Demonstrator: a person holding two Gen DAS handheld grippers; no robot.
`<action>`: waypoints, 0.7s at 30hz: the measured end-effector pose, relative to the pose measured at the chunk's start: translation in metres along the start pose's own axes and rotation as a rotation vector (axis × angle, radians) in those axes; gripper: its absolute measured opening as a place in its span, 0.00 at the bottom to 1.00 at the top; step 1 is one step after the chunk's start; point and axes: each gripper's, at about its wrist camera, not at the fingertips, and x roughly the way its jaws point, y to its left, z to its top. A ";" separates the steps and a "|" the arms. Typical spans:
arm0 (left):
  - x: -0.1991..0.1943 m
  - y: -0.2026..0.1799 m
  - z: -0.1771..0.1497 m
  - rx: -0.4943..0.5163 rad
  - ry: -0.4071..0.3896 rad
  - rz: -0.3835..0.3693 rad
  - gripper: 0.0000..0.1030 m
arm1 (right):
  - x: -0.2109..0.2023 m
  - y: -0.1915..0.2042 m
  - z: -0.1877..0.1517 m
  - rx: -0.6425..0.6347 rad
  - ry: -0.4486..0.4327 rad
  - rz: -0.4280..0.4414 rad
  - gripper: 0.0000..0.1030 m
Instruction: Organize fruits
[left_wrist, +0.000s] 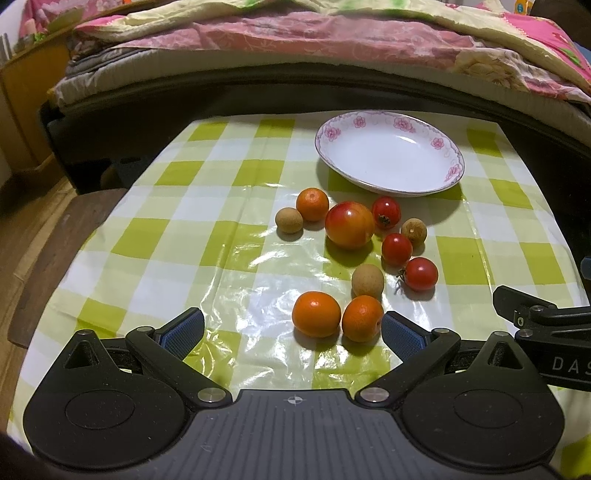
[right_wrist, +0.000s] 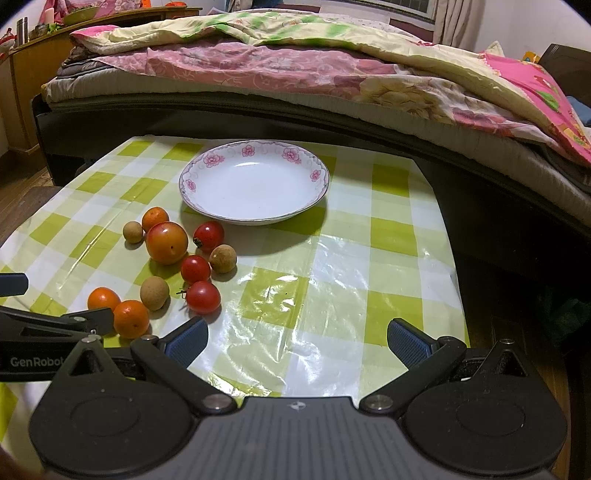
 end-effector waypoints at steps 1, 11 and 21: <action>0.000 0.000 0.000 -0.001 0.001 0.000 1.00 | 0.000 0.000 0.000 0.000 0.000 0.000 1.00; 0.000 0.000 0.000 -0.002 0.003 -0.001 1.00 | 0.000 0.000 0.000 -0.001 0.001 0.000 1.00; 0.000 0.001 -0.001 -0.002 0.006 0.000 1.00 | 0.000 0.001 0.000 0.000 0.002 0.000 1.00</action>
